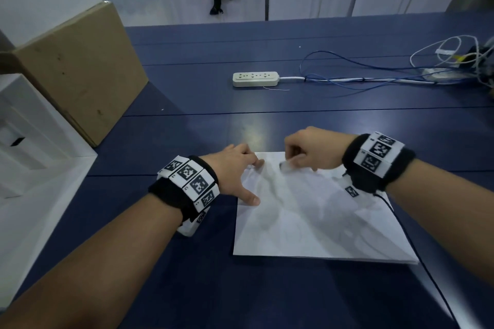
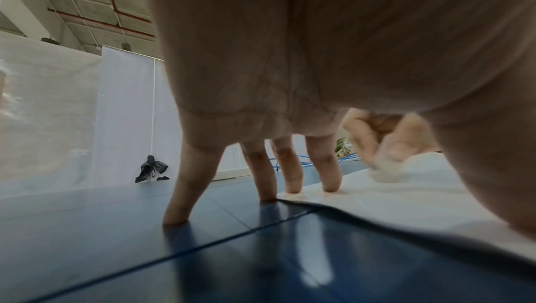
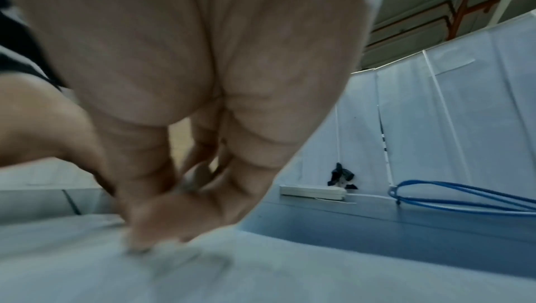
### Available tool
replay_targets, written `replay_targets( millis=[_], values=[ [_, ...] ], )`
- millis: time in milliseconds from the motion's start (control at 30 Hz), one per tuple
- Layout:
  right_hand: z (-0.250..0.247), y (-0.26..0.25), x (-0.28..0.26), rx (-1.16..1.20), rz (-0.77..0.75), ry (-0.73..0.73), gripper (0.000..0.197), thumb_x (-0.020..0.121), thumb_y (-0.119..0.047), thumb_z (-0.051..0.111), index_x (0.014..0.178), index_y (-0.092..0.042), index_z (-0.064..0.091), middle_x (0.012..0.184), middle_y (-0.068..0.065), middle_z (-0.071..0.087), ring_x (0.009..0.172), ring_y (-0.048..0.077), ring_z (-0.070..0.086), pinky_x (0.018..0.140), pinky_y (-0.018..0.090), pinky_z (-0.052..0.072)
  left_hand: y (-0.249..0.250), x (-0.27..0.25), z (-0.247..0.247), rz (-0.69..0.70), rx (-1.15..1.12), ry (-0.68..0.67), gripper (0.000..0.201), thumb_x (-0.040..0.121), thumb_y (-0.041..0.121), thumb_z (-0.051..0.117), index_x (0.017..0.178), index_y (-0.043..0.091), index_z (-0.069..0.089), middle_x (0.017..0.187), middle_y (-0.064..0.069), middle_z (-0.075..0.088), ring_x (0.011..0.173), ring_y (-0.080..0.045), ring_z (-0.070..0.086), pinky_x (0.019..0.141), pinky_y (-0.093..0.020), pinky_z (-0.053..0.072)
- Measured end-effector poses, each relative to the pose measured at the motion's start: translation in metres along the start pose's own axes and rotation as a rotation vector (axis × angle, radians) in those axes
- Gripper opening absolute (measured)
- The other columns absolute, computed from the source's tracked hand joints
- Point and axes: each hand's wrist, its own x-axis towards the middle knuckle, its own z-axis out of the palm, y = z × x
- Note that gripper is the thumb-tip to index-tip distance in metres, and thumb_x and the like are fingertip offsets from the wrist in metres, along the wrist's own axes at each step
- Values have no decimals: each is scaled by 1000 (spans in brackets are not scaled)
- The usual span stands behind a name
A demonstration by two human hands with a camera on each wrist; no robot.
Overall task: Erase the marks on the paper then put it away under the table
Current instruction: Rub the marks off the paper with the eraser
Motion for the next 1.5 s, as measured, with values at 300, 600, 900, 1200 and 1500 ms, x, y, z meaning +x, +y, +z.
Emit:
replay_targets(
  millis=[300, 600, 900, 1200, 1500],
  values=[
    [15, -18, -6, 43, -126, -136, 16, 90, -34, 70, 86, -20, 64, 79, -6, 68, 52, 8, 61, 57, 27, 51, 0, 0, 0, -6, 13, 0, 96, 66, 68, 74, 146, 30, 37, 133, 10, 33, 124, -15, 33, 100, -45, 45],
    [15, -20, -5, 77, -119, -195, 5, 89, -23, 70, 91, -19, 68, 81, -4, 70, 52, 9, 63, 60, 28, 54, 1, -1, 0, -1, 14, 13, 94, 67, 66, 75, 145, 29, 38, 132, 9, 34, 123, -15, 35, 100, -43, 44],
    [1, -1, 5, 40, -13, 60, 21, 87, -39, 72, 79, -22, 63, 70, -9, 64, 63, 17, 66, 64, 30, 54, 1, -1, -1, 5, 13, 1, 96, 68, 66, 75, 147, 28, 35, 135, 9, 33, 125, -15, 34, 102, -40, 42],
    [-2, 8, -9, -17, 58, 83, 28, 86, -49, 70, 83, -23, 62, 79, -8, 66, 67, 13, 63, 60, 24, 49, 0, 1, 1, 23, -6, 16, 96, 69, 65, 75, 148, 29, 34, 132, 11, 33, 122, -12, 33, 92, -29, 37],
    [4, 4, -24, 15, 9, -39, 22, 88, -43, 70, 85, -24, 63, 78, -8, 66, 58, 6, 59, 58, 26, 47, 1, 0, 0, 3, -13, -3, 97, 68, 65, 76, 148, 29, 34, 135, 10, 33, 127, -14, 32, 104, -38, 40]
  ],
)
